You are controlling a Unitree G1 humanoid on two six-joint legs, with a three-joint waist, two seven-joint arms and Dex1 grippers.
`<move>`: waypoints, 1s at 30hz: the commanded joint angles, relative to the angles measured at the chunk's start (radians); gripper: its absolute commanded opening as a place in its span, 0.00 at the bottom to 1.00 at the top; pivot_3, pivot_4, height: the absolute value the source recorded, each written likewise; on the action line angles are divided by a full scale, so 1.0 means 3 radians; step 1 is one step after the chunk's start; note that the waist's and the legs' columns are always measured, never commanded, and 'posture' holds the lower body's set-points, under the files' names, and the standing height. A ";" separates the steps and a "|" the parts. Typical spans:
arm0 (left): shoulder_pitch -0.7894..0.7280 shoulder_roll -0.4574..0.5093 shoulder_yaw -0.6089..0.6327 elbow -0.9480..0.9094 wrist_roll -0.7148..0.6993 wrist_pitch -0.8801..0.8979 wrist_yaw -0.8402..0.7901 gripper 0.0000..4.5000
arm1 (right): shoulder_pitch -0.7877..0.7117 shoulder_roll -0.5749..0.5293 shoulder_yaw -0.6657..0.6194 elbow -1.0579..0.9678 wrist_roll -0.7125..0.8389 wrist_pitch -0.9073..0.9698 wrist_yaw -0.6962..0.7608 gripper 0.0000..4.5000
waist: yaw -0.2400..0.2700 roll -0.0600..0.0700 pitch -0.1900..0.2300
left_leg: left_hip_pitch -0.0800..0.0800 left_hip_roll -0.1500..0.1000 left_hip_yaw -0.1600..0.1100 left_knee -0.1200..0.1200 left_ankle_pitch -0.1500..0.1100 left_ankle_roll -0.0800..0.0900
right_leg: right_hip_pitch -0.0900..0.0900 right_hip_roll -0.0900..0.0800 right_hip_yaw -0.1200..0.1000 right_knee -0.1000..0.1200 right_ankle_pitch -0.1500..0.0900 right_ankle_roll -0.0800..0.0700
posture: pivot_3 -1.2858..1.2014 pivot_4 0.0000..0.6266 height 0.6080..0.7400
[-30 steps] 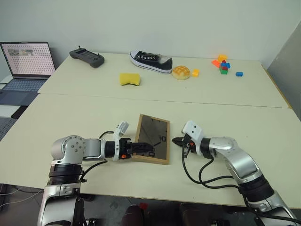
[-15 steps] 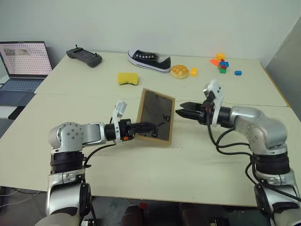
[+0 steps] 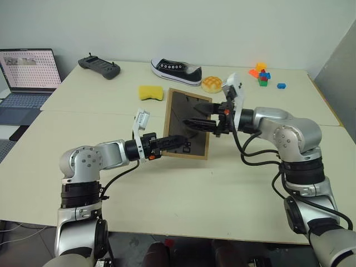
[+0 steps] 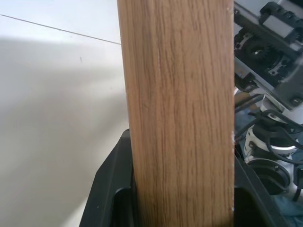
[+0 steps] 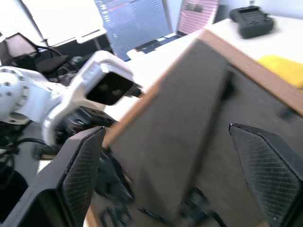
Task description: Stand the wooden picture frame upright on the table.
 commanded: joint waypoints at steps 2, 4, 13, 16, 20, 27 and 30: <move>-0.0064 -0.0054 0.0033 -0.0085 -0.0025 -0.0208 -0.0045 0.28 | 0.0052 0.0046 0.0044 -0.0386 0.0258 0.0152 0.0062 0.99 | 0.0015 0.0000 0.0000 | 0.0000 -0.0001 0.0000 0.0001 0.0000 0.0000 | 0.0001 -0.0001 0.0000 0.0000 0.0000 0.0000 | 0.52 0.24 1.00; -0.0011 -0.0036 0.0001 -0.0130 -0.0007 -0.0228 -0.0075 0.28 | 0.0099 -0.0026 -0.0047 -0.0467 0.0373 0.0259 0.0114 0.99 | 0.0016 0.0000 0.0000 | -0.0001 -0.0002 -0.0001 0.0001 -0.0001 0.0002 | 0.0001 -0.0002 -0.0001 -0.0001 0.0000 0.0000 | 0.52 0.24 1.00; 0.0151 -0.0084 0.0130 -0.0220 -0.0325 0.0150 0.0035 0.28 | 0.0460 -0.0712 -0.0413 -0.0616 0.0519 0.0274 0.0244 0.99 | 0.0009 -0.0002 0.0003 | -0.0001 -0.0002 0.0000 0.0000 -0.0002 0.0004 | 0.0002 -0.0001 0.0000 -0.0003 0.0000 0.0000 | 0.52 0.24 1.00; 0.0095 -0.0054 0.0147 -0.0132 -0.0441 0.0423 0.0104 0.28 | 0.0741 -0.1138 -0.0216 -0.0682 0.0019 -0.0394 0.0438 0.99 | 0.0015 -0.0003 0.0003 | -0.0001 -0.0002 -0.0001 0.0000 -0.0002 0.0004 | 0.0002 0.0000 -0.0001 -0.0003 0.0000 0.0000 | 0.52 0.24 1.00; -0.0212 -0.0121 0.0418 0.0387 -0.0609 0.0937 0.0317 0.28 | 0.1133 -0.1408 -0.0145 -0.0340 -0.0959 -0.2350 0.0463 0.99 | 0.0008 -0.0008 0.0006 | 0.0000 -0.0002 0.0000 0.0001 -0.0003 0.0005 | 0.0002 0.0000 0.0000 -0.0003 -0.0001 0.0001 | 0.52 0.24 1.00; -0.0410 0.0066 0.0265 0.0945 -0.1440 0.1092 0.0649 0.28 | 0.1115 -0.1608 0.0073 0.1000 -0.3240 -0.6239 -0.1058 0.99 | -0.0055 -0.0010 0.0007 | 0.0002 -0.0003 0.0007 -0.0001 0.0003 -0.0005 | 0.0000 0.0000 0.0006 -0.0003 -0.0002 0.0004 | 0.52 0.24 1.00; -0.0379 0.0069 0.0160 0.0952 -0.1797 0.1092 0.0826 0.28 | 0.0960 -0.1434 0.0124 0.1225 -0.3970 -0.6610 -0.1801 0.99 | -0.0073 -0.0010 0.0007 | 0.0004 -0.0001 0.0006 -0.0001 0.0007 -0.0012 | -0.0001 0.0000 0.0007 0.0002 -0.0001 0.0003 | 0.52 0.24 1.00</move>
